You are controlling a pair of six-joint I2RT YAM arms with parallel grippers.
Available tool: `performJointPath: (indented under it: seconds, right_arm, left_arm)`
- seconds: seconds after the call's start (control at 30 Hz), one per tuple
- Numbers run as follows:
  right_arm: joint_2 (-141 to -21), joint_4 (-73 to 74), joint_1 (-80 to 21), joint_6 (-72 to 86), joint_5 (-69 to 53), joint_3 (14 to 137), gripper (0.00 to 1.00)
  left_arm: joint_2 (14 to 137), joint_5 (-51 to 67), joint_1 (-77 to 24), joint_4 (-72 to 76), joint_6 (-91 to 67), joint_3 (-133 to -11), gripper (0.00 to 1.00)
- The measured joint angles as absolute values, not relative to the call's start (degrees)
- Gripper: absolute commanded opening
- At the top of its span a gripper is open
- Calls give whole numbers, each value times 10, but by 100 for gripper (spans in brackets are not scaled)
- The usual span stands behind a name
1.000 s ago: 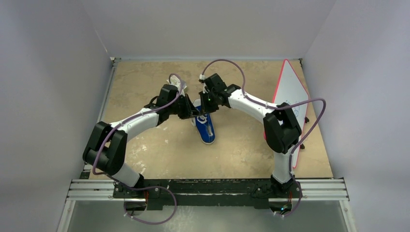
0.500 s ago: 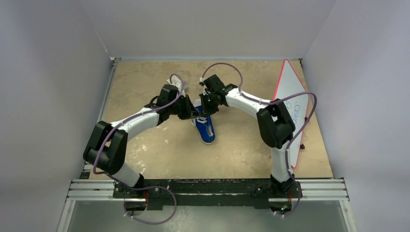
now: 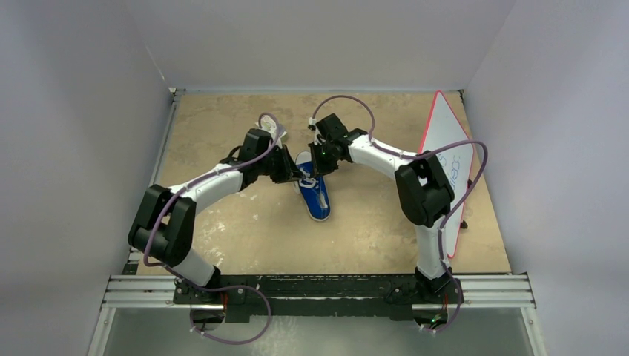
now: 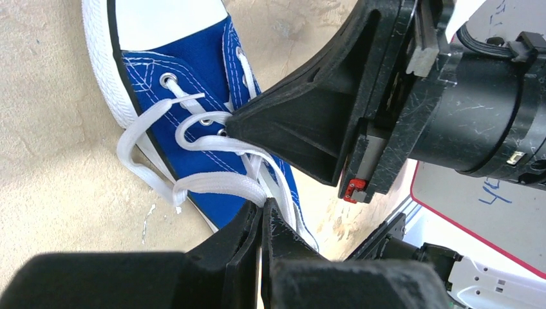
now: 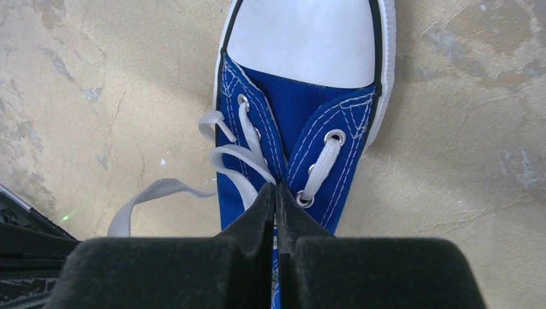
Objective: Tie the shoes
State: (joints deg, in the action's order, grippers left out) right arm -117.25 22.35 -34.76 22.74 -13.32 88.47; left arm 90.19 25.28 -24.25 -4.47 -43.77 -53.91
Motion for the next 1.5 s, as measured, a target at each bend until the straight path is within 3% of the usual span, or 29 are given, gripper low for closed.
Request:
performJointPath:
  seconds: [0.57, 1.27, 1.43, 1.5]
  right_arm:
    - [-1168, 219, -340, 190, -149, 869, 0]
    - [-1167, 262, -317, 55, -272, 880, 0]
    - [-1185, 274, -300, 50, -314, 894, 0]
    - [-1198, 281, -295, 50, -332, 903, 0]
  left_arm:
    - [921, 263, -230, -44, -436, -558, 0]
    - [1024, 266, -209, -57, -417, -632, 0]
    - [1059, 262, -206, -78, -397, -650, 17]
    - [1061, 246, -206, -100, -380, -660, 38]
